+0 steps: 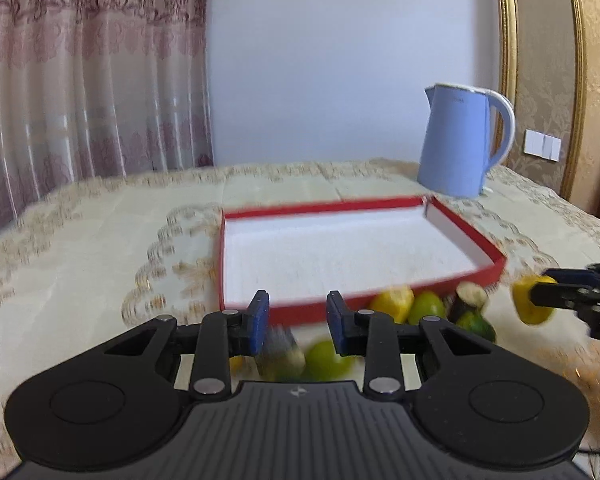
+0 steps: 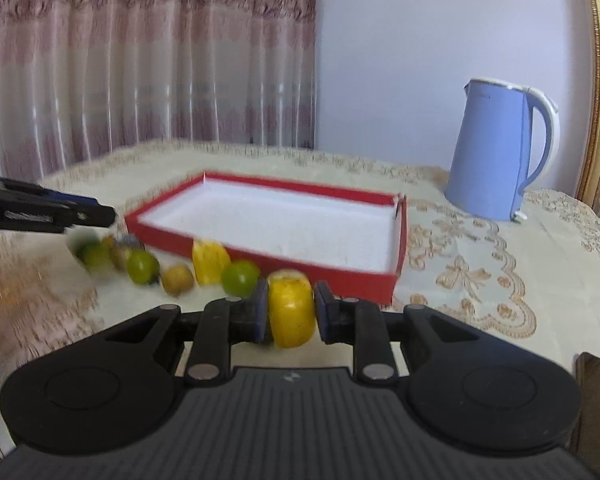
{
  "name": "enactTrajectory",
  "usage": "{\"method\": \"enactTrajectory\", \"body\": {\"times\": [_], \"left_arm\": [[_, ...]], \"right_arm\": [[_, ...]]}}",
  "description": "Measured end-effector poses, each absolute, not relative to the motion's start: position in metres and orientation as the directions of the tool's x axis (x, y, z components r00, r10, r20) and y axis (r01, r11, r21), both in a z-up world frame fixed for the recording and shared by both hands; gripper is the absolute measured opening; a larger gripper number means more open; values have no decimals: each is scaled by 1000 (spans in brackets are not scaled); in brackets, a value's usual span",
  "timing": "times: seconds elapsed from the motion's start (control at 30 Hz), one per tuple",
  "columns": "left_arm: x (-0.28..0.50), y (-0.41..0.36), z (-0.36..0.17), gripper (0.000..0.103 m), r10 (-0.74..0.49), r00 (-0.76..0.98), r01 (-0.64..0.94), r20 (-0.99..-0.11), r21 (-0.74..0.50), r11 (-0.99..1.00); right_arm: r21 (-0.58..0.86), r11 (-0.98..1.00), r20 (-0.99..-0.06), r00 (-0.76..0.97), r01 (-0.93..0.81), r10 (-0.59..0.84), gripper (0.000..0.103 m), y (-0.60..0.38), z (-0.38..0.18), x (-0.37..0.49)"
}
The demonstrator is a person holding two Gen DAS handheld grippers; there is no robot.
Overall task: Organize fruits
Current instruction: 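Carry the cucumber chunk into the tray and open the left gripper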
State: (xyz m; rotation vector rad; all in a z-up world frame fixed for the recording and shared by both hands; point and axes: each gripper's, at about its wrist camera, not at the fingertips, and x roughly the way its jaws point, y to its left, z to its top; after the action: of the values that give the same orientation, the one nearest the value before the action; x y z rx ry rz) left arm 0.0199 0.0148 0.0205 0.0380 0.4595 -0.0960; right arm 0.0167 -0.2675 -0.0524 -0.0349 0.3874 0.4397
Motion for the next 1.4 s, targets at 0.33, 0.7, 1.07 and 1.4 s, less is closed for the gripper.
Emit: {"method": "enactTrajectory", "body": {"times": [0.33,0.7,1.07,1.4], "left_arm": [[34,34,25,34,-160,828,181,-537,-13,983],[-4,24,-23,60,-104,772,228,-626,120,966],[-10,20,-20,30,-70,806,226,-588,196,954],[19,18,28,30,-113,877,199,-468,139,970]], "right_arm": [[115,901,-332,839,-419,432,23,-279,-51,15],[132,887,-330,824,-442,460,23,-268,-56,16],[133,894,-328,832,-427,446,23,-270,-55,13],[129,895,-314,838,-427,446,23,-265,-50,17]]}}
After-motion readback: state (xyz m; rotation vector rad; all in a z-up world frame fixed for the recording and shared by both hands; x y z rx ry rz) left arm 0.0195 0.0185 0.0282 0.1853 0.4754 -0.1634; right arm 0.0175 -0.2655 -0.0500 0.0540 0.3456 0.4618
